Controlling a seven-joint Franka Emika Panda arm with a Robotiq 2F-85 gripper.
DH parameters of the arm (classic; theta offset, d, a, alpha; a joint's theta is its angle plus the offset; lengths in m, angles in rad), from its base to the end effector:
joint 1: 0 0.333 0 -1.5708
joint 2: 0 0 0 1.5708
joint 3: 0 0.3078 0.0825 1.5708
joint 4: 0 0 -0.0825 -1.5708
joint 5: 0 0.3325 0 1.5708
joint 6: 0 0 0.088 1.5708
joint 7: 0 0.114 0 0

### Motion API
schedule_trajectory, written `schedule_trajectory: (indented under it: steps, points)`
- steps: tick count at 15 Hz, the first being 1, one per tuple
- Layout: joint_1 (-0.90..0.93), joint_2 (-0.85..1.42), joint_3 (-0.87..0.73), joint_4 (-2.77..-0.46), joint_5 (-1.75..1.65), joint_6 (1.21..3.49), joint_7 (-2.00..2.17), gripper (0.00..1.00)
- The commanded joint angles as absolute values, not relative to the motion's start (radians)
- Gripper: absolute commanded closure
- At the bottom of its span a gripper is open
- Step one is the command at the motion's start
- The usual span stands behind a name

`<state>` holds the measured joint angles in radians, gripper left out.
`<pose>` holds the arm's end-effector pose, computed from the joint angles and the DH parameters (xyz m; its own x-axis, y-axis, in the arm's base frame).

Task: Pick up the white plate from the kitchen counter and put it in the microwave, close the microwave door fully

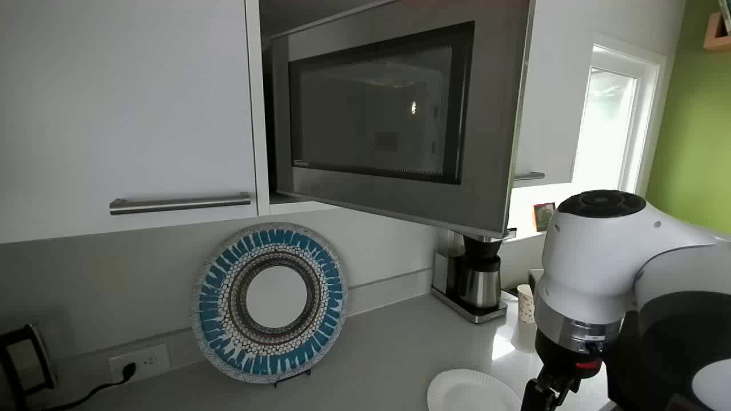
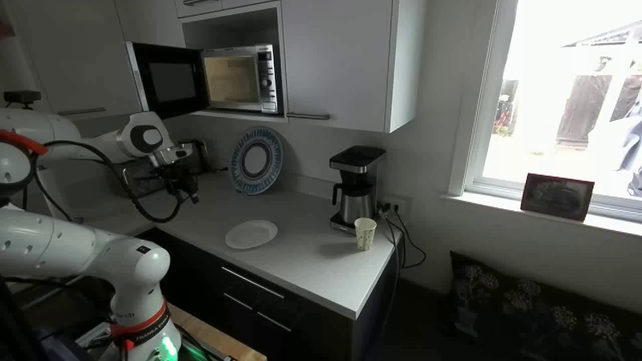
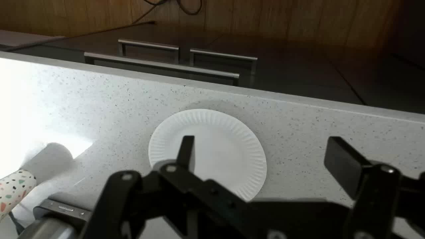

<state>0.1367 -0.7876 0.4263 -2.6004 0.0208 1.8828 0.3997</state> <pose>0.2376 0.1661 0.4810 0.9899 0.0599 0.1287 0.0271 -0.9696 0.2430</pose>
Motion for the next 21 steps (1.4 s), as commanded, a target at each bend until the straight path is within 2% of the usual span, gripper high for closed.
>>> schedule_trajectory:
  steps: [1,11,18,21]
  points:
    - [0.154,-0.781,0.412,-2.599,0.009,1.881,0.411,0.00]
    - [0.157,-0.774,0.387,-2.610,0.027,1.884,0.391,0.00]
    - [0.156,-0.792,0.000,-2.824,0.102,2.059,-0.089,0.00]
    - [0.118,-0.726,-0.144,-2.778,0.101,2.062,-0.268,0.00]
